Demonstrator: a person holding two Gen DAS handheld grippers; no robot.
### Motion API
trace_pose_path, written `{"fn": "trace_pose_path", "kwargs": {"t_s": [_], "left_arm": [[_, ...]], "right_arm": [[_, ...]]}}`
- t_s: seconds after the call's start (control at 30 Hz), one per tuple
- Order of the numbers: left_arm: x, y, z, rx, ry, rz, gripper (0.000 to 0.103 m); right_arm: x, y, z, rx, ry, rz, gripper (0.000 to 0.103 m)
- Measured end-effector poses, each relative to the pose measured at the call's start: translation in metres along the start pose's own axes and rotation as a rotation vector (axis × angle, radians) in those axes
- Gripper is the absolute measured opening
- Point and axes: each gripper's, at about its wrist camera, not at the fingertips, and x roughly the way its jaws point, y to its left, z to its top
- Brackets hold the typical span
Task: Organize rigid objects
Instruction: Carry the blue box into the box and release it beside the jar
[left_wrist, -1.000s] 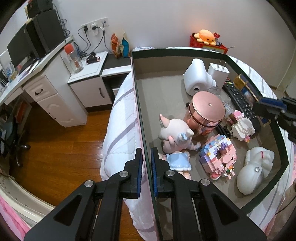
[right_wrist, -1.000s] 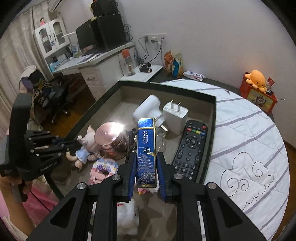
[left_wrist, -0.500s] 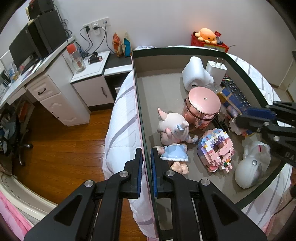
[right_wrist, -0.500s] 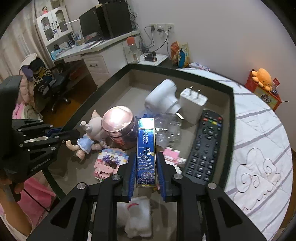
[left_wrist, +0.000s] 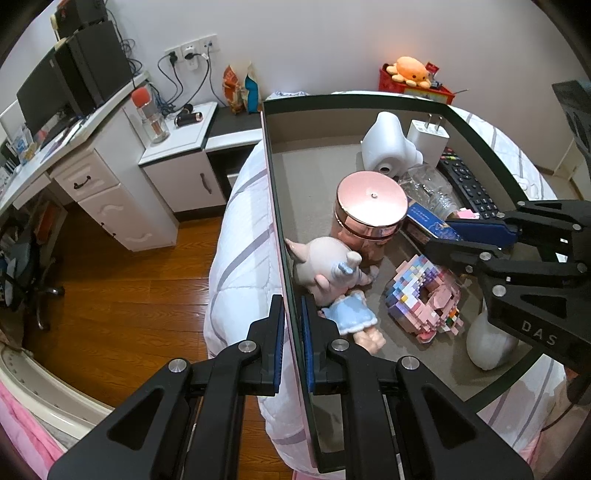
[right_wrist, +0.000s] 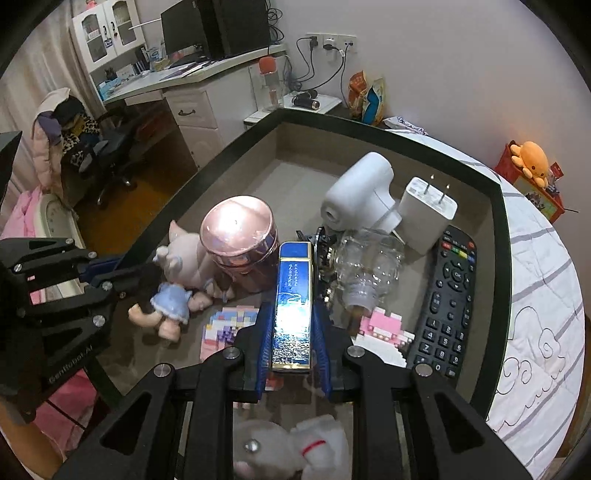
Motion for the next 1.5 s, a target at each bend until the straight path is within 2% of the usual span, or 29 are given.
{"fn": "trace_pose_path", "kwargs": {"t_s": [0.33,0.7,0.93,1.2,1.5], "left_arm": [[0.001,0.001,0.002,-0.006,0.0,-0.003,0.009],[0.004,0.0,0.003,-0.006,0.001,0.008,0.009],[0.006,0.002,0.004,-0.003,0.004,0.005,0.009],[0.006,0.005,0.001,-0.005,-0.006,-0.015,0.009],[0.001,0.005,-0.001,0.0,-0.014,-0.021,0.011]], "right_arm": [[-0.003,-0.007,0.003,0.042,-0.038,-0.032,0.022],[-0.015,-0.021,0.003,0.094,-0.084,0.017,0.022],[-0.013,-0.028,0.006,0.091,-0.071,0.01,0.022],[-0.03,-0.033,-0.009,0.081,-0.089,-0.009,0.022],[-0.049,-0.044,-0.029,0.132,-0.121,-0.029,0.023]]}}
